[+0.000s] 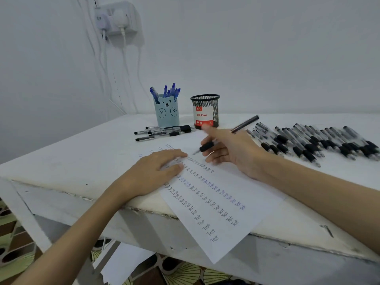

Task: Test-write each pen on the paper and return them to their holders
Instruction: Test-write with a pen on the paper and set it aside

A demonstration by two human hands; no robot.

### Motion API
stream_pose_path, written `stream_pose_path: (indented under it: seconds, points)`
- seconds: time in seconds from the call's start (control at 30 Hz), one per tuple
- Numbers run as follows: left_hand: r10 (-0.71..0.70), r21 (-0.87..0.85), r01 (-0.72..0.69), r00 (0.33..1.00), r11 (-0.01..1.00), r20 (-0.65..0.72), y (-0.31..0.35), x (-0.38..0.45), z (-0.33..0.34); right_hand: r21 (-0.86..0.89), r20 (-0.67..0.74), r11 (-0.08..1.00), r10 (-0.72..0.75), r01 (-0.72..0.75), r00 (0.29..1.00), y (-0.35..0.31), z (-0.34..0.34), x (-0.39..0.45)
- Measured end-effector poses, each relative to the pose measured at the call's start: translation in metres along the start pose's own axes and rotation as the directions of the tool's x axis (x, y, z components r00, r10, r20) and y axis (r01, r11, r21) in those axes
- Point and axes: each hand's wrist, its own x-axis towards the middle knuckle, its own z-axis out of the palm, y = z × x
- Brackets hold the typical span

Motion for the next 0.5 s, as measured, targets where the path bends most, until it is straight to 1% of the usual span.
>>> stream_pose_path:
  seconds: [0.1, 0.13, 0.27, 0.4, 0.5]
  points:
    - [-0.001, 0.0, 0.001, 1.0, 1.0, -0.002, -0.0008, -0.0006, -0.0001, -0.048, -0.124, 0.997, -0.066, 0.06, 0.99, 0.0073, 0.0001, 0.0032]
    - [0.002, 0.0, -0.002, 1.0, 1.0, -0.005, -0.001, -0.0007, -0.0002, -0.078, -0.126, 0.994, -0.087, 0.078, 0.988, 0.0079, 0.0011, 0.0032]
    - [0.011, 0.01, -0.011, 1.0, 1.0, -0.006, 0.0012, -0.0006, -0.0002, -0.224, -0.008, 0.955, -0.201, 0.194, 0.98, 0.0072, 0.0073, -0.0023]
    - [0.008, 0.014, -0.008, 1.0, 1.0, -0.01, 0.002, -0.0007, -0.0006, -0.342, -0.049, 0.91, -0.266, 0.234, 0.963, 0.01, 0.0085, 0.0011]
    - [0.006, 0.015, -0.006, 1.0, 1.0, -0.007, 0.0014, -0.0009, -0.0003, -0.408, -0.046, 0.874, -0.31, 0.266, 0.95, 0.0123, 0.0094, 0.0022]
